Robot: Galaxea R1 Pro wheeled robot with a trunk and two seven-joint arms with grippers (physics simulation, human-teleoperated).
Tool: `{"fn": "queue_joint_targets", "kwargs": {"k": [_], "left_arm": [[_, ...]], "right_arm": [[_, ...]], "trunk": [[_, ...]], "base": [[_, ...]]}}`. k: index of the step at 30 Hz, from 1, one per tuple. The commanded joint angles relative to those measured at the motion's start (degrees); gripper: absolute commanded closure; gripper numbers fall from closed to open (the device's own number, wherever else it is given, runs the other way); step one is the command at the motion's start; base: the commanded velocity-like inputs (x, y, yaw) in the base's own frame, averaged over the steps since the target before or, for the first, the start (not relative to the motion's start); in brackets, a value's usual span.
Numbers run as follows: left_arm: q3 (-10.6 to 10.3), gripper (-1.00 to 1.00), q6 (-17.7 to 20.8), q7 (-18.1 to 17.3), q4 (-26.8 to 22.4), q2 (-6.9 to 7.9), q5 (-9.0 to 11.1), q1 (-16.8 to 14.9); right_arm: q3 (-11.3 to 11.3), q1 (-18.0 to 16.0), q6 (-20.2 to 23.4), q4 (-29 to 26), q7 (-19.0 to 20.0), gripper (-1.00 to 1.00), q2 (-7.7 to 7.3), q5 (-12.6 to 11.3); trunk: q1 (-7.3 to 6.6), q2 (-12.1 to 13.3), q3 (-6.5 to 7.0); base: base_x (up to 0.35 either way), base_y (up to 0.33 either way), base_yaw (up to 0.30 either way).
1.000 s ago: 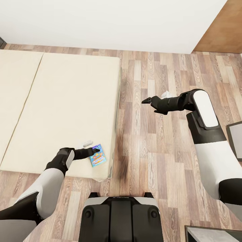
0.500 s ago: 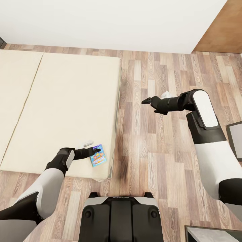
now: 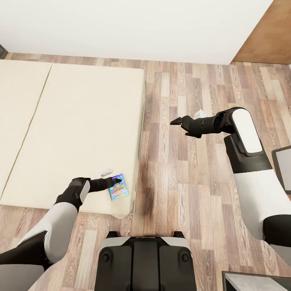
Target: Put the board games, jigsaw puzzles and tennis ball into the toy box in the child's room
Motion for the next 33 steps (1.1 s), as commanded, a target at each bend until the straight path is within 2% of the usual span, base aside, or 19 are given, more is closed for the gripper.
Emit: {"fn": "queue_joint_targets", "kwargs": {"k": [1,33], "left_arm": [[0.5,-1.00,0.3,-0.5,-0.1,-0.11,-0.6,0.0],[0.4,-1.00,0.1,-2.2,0.0,-0.39,-0.6,0.0]], "right_arm": [[0.1,0.0,0.0,0.0,-0.6,-1.00,-0.05,-0.5],[0.1,-0.1,0.0,0.0,-0.6,-1.00,-0.05,-0.6]], "trunk": [[0.03,-0.1,-0.07],[0.03,-0.1,-0.07]], "base": [[0.000,0.000,0.000],[0.000,0.000,0.000]]}}
